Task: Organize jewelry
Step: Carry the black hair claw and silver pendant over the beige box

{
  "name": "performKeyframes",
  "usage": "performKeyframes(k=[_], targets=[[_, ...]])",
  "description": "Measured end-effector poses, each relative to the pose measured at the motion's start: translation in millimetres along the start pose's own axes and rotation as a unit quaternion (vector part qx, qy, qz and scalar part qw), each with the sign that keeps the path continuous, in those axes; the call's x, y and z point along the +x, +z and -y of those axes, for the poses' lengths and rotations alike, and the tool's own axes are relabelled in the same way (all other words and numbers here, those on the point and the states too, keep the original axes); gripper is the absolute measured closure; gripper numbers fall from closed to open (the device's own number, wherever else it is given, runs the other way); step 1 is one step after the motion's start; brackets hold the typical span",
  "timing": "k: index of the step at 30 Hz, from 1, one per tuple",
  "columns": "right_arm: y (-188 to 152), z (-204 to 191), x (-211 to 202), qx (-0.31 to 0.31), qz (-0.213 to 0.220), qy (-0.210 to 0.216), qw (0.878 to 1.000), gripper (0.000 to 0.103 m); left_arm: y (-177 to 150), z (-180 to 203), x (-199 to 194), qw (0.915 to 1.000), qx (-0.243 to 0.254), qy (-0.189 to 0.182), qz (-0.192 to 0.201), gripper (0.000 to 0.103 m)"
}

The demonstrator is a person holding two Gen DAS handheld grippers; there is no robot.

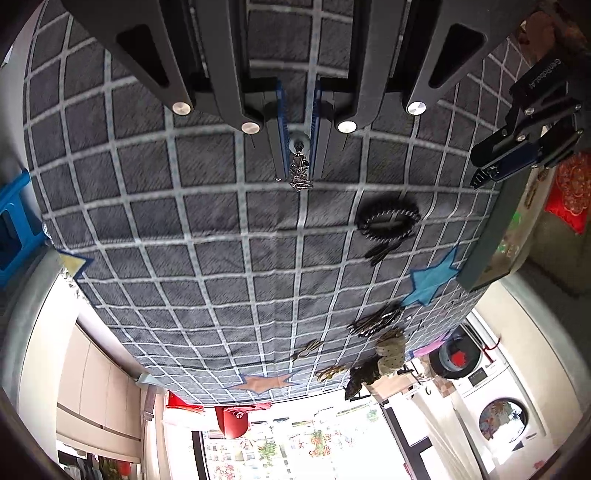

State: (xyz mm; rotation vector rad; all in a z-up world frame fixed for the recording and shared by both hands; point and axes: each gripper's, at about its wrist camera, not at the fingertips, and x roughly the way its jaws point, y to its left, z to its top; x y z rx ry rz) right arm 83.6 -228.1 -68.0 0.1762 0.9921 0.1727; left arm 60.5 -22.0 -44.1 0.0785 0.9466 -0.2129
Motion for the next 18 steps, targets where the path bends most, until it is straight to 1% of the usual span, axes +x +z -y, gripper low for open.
performKeyframes(k=[3,9,18], targets=[[-6.3,-3.9,-2.3,0.002,-0.004,0.004,1.000,0.091,-6.5,-2.8,-6.0,1.0000,0.000,0.005,0.001,0.067],[-18.1,-14.3,-4.8,0.002,-0.015,0.006,1.000,0.091,-18.5,-10.6,-19.3,0.9999,-0.007,0.004,0.008,0.067],[-19.6,-39.4,-10.9,-0.012,-0.019,0.014,1.000,0.091,-27.9,-27.7,-35.2,0.9994,-0.024,0.003,0.024,0.067]])
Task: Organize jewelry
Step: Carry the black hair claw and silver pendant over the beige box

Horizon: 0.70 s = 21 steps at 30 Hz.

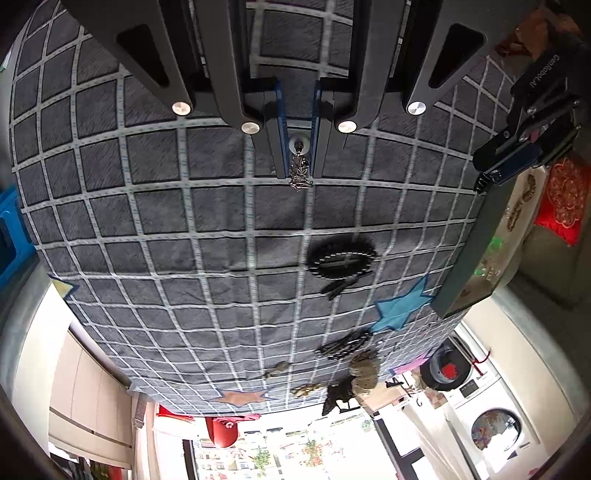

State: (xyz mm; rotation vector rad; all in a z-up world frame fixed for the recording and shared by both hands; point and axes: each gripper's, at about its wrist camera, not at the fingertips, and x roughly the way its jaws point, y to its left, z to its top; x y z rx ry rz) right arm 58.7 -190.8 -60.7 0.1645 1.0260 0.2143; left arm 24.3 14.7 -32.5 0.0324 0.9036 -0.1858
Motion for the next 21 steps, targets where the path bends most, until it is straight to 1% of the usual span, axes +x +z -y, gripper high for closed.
performKeyframes(k=[9,17,21], targets=[[4.1,-38.4,0.8,-0.034,-0.001,0.011,0.999,0.091,-6.2,-30.7,-21.4,0.9994,-0.024,0.008,0.022,0.067],[10.6,-73.4,7.4,-0.062,-0.006,0.028,0.998,0.091,-11.0,-69.8,-40.1,0.9973,-0.053,0.030,0.040,0.067],[16.5,-93.0,10.6,-0.076,-0.009,0.043,0.996,0.091,-12.9,-91.1,-46.6,0.9953,-0.072,0.045,0.047,0.067]])
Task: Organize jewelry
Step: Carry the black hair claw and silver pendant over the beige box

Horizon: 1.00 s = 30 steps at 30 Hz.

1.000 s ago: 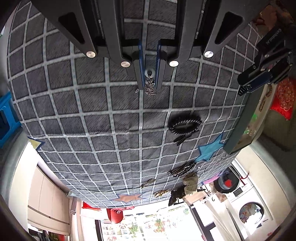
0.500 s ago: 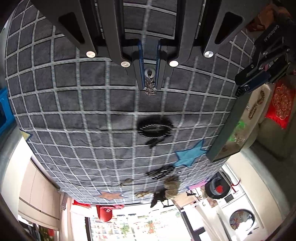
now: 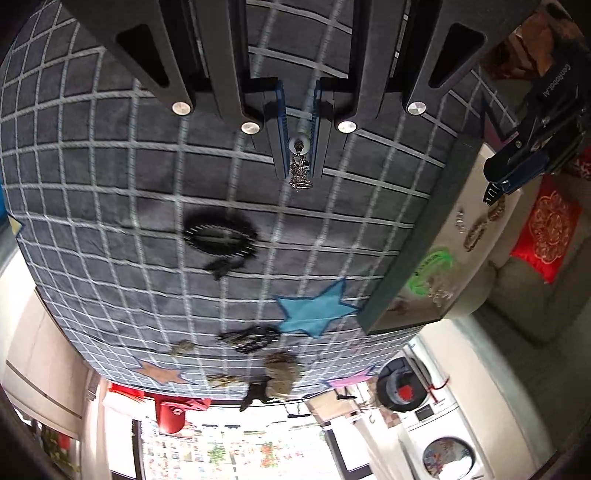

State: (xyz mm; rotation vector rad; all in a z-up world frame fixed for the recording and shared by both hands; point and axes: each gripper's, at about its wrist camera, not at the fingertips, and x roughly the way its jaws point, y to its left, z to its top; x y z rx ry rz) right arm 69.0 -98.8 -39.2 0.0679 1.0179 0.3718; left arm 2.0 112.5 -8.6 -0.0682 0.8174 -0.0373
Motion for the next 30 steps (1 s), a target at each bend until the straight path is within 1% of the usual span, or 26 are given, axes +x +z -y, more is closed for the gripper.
performKeyframes(k=[7,14,18,22,30], targets=[[17.2,-34.5,5.8,-0.034,-0.003,0.024,0.999,0.091,0.9,-41.0,-1.2,0.9988,-0.033,0.035,0.004,0.067],[34.3,-66.0,14.6,-0.062,-0.007,0.046,0.997,0.091,-1.0,-77.5,7.7,0.9958,-0.071,0.058,-0.005,0.067],[40.4,-86.2,21.8,-0.083,-0.011,0.056,0.995,0.091,-3.0,-88.2,16.6,0.9942,-0.082,0.069,-0.013,0.067],[44.6,-104.8,30.6,-0.102,-0.019,0.065,0.992,0.091,-3.4,-93.6,25.2,0.9934,-0.087,0.072,-0.020,0.067],[55.3,-124.3,46.0,-0.117,-0.032,0.078,0.990,0.091,-0.1,-99.4,37.8,0.9928,-0.092,0.072,-0.026,0.067]])
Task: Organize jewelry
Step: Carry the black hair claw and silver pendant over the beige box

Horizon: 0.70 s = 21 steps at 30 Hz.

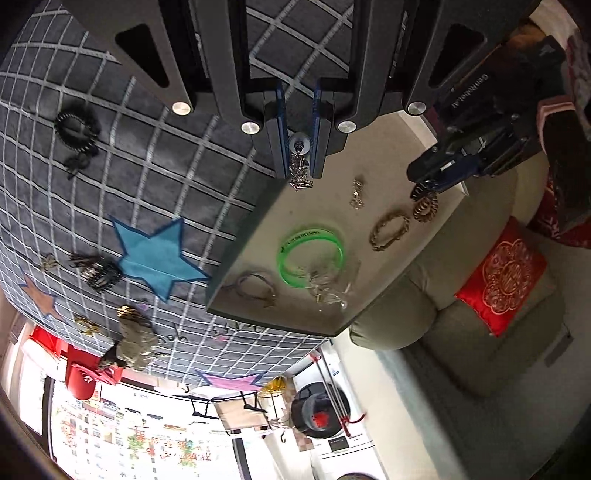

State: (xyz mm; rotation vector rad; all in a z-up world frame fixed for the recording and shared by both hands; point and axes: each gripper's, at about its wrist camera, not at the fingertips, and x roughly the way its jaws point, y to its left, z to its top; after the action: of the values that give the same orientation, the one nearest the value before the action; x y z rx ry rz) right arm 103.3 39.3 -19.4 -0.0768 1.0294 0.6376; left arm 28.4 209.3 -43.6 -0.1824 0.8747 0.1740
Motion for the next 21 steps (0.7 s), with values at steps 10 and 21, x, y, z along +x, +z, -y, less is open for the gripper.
performKeyframes(k=[10,21], targets=[[21.3,-2.6,25.2,0.002,-0.026,0.023,0.999,0.091,7.3,-1.6,18.3,0.9999,-0.002,0.000,-0.013,0.067],[31.5,-12.3,55.9,-0.009,-0.050,0.027,0.998,0.091,11.1,-3.9,38.9,0.9996,-0.007,0.015,-0.025,0.067]])
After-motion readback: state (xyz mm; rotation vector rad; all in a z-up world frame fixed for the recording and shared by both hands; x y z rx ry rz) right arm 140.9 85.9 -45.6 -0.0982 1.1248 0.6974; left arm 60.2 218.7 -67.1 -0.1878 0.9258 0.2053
